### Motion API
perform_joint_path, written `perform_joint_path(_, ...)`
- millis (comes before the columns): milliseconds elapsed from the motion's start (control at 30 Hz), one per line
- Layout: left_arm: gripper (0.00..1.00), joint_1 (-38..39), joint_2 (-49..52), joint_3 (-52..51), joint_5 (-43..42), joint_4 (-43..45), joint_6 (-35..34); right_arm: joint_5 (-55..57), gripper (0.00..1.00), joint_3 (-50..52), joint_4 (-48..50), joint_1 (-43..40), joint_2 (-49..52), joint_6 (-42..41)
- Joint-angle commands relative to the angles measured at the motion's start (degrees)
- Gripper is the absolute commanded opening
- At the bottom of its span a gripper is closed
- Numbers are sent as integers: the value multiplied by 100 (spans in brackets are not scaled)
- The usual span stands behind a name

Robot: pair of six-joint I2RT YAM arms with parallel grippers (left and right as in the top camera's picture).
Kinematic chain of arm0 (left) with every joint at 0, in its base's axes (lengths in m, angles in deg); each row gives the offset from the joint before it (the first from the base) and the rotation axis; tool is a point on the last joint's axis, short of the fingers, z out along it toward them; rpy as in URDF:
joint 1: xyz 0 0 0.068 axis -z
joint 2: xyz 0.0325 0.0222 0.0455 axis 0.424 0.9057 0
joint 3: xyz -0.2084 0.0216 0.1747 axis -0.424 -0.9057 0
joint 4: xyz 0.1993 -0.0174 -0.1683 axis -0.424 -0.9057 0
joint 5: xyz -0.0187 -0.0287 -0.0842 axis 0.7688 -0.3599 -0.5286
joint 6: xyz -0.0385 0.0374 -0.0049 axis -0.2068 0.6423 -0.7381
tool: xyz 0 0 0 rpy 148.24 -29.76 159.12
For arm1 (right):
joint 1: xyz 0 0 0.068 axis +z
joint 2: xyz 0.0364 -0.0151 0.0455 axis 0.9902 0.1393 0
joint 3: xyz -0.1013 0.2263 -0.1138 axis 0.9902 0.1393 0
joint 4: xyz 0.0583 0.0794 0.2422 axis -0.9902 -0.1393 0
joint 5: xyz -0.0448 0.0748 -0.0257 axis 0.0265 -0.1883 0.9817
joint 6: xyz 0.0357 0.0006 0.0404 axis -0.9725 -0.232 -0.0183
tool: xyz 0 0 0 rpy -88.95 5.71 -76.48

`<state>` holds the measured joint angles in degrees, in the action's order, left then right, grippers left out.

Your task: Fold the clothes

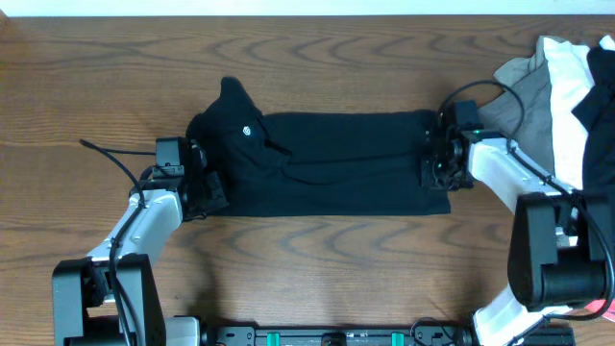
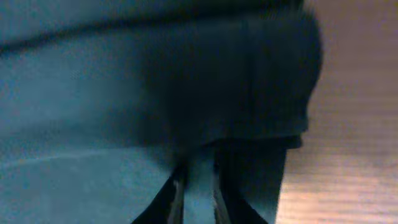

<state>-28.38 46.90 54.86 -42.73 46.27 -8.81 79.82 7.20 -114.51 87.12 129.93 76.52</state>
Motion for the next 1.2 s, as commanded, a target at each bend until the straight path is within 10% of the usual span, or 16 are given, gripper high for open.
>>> perform_joint_path(0,54,-13,179,-205,87,-382,72,13,14,142,-339,50,435,79)
perform_joint_path(933,44,-17,-437,-131,754,-1794,455,780,8,142,-2177,-13,39,-1303)
perform_joint_path(1167,53,-17,-1928,48,-299,-1506,570,765,31,138,-1902,-13,-1429,-957)
